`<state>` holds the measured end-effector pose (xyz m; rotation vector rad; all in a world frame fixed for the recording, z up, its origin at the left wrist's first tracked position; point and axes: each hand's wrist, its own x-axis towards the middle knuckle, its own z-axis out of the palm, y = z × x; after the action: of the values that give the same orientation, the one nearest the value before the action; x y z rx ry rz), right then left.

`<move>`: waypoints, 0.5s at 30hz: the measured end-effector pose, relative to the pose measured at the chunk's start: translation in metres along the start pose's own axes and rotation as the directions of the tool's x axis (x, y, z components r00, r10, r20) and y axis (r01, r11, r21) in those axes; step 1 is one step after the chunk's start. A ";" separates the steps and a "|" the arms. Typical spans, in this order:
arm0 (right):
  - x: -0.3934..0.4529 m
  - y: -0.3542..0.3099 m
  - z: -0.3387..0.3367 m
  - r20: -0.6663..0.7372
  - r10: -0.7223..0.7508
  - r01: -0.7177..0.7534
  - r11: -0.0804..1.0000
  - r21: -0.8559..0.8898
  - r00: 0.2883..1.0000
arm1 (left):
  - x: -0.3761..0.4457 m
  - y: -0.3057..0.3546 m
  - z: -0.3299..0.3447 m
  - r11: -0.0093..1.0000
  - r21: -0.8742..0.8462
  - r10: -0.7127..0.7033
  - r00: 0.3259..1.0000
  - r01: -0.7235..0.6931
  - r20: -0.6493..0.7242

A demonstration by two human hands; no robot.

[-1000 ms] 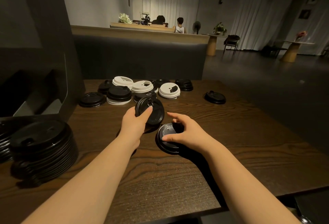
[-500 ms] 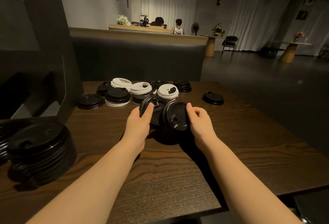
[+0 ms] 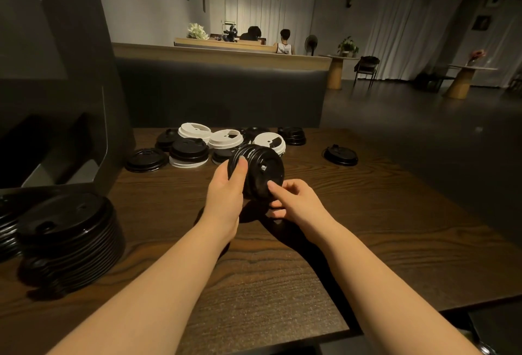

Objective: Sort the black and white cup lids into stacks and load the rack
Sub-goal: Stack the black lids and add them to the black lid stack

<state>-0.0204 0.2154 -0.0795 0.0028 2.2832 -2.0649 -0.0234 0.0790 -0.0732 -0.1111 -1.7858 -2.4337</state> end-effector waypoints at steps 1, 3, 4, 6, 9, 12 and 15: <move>-0.001 0.001 -0.001 -0.015 -0.075 0.074 0.995 -0.062 0.997 | 0.000 0.000 -0.001 1.000 -0.008 -0.010 1.000 0.010 0.007; -0.003 0.002 -0.004 -0.014 -0.245 0.239 0.953 -0.185 0.969 | -0.001 0.001 -0.001 0.998 -0.035 -0.045 0.998 0.046 0.043; -0.004 0.002 -0.005 0.010 -0.293 0.288 0.933 -0.214 0.956 | -0.002 0.001 0.000 0.996 -0.054 -0.070 0.996 0.073 0.062; -0.006 0.002 -0.006 0.052 -0.307 0.311 0.929 -0.199 0.950 | -0.004 0.002 0.002 0.988 -0.082 -0.124 0.988 0.131 0.088; -0.006 0.001 -0.006 0.012 -0.295 0.290 0.932 -0.218 0.955 | -0.005 0.000 0.001 0.980 -0.069 -0.181 0.978 0.189 0.105; -0.008 0.000 -0.006 -0.047 -0.244 0.233 0.958 -0.169 0.969 | -0.005 -0.001 0.001 0.972 -0.069 -0.217 0.970 0.226 0.112; -0.007 0.001 -0.005 -0.117 -0.204 0.184 0.969 -0.162 0.972 | -0.008 0.002 0.002 0.976 -0.072 -0.191 0.969 0.204 0.157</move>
<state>-0.0140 0.2210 -0.0793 -0.0976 2.6128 -2.0288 -0.0156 0.0811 -0.0719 -0.1315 -1.8309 -2.7107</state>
